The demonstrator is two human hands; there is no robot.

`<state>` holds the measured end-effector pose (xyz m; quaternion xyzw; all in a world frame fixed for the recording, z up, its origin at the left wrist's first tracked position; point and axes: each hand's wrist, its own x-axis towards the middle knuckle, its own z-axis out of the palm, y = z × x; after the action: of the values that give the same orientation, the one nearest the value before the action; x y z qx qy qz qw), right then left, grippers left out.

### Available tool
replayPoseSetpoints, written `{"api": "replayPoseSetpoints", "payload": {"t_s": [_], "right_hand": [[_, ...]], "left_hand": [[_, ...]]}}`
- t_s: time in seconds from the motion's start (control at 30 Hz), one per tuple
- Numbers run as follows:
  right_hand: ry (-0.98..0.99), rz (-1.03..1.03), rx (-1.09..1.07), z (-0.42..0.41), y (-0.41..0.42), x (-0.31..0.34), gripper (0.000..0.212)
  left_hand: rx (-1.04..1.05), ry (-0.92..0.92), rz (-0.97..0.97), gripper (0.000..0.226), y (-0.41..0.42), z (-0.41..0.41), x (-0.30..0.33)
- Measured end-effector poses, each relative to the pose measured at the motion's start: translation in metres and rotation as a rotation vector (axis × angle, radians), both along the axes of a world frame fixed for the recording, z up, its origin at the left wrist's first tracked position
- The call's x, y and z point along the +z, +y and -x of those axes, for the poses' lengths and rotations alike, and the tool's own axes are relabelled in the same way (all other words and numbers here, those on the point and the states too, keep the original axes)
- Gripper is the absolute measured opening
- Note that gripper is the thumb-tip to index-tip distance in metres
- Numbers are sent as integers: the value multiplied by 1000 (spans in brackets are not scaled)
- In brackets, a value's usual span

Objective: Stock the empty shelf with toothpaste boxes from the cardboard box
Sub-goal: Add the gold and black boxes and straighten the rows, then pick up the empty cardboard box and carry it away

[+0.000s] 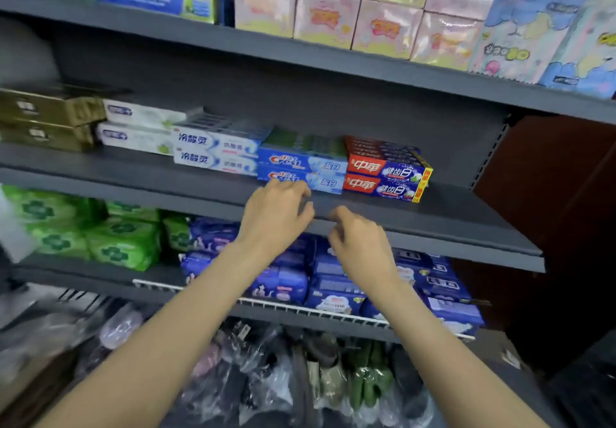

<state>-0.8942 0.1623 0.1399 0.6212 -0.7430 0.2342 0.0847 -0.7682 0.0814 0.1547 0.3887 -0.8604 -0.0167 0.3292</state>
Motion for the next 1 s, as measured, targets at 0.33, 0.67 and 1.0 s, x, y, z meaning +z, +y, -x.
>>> {"api": "replayPoseSetpoints", "payload": {"t_s": [0.33,0.67,1.0], "right_hand": [[-42,-242,378,-235,51,-66,24],[-41,-402,562,-469,58,-111,28],[-31,-650,595,-625,39,-174,64]], "left_hand": [[385,-119,-266,18,99,-251,-76],[659,-317,-441,32,135,-499,-133],[562,-570,-813,57,104,-658,-201]]}}
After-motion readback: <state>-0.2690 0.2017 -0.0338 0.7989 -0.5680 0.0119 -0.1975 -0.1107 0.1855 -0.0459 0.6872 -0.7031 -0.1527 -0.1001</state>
